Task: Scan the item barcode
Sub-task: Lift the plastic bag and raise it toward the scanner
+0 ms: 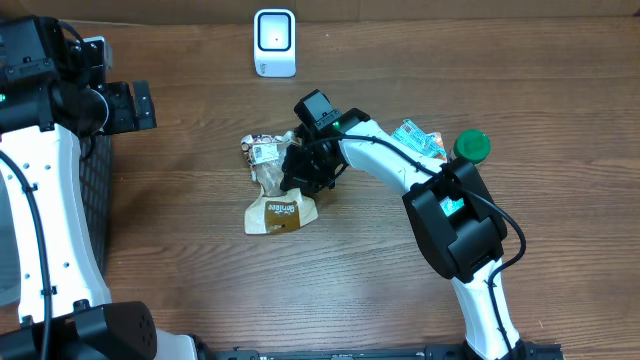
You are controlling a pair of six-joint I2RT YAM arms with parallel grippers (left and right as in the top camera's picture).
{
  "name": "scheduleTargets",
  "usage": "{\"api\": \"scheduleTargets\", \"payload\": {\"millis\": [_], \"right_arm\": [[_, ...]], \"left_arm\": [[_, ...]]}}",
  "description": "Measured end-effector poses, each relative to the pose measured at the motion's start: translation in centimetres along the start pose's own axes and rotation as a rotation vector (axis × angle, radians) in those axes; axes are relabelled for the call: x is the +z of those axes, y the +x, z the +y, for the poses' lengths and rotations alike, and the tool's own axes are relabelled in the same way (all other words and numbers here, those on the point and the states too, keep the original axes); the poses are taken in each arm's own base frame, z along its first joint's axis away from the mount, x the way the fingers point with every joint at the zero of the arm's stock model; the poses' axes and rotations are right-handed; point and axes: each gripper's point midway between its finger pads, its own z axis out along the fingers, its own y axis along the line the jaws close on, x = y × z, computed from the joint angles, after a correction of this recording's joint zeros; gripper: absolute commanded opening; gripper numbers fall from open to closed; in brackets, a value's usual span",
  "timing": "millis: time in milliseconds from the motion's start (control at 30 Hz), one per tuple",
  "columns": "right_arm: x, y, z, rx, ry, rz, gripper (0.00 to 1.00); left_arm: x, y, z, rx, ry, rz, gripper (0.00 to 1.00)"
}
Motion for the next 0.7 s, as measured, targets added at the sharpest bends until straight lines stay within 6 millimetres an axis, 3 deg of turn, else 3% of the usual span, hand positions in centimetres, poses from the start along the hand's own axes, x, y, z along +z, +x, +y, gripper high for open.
{"api": "scheduleTargets", "payload": {"millis": [200,367,533,600,700], "right_arm": [[-0.7,0.2,-0.5,-0.104,-0.016,0.026,0.04],[-4.5,-0.2,-1.6,-0.174,0.001,-0.010,0.04],[-14.5,-0.6,0.1,-0.309,-0.021,-0.192,0.04],[-18.8,0.1,1.2,-0.373,-0.032,-0.278,0.04],[-23.1,1.9,2.7,-0.467,-0.043,-0.360,0.04]], "left_arm": [[0.0,0.0,0.0,0.000,0.000,0.000,1.00],[0.0,0.0,0.0,0.000,0.000,0.000,0.99],[0.0,0.0,0.0,0.000,0.000,0.000,0.99],[0.0,0.0,0.0,0.000,0.000,0.000,1.00],[0.0,0.0,0.0,0.000,0.000,0.000,0.99]]}}
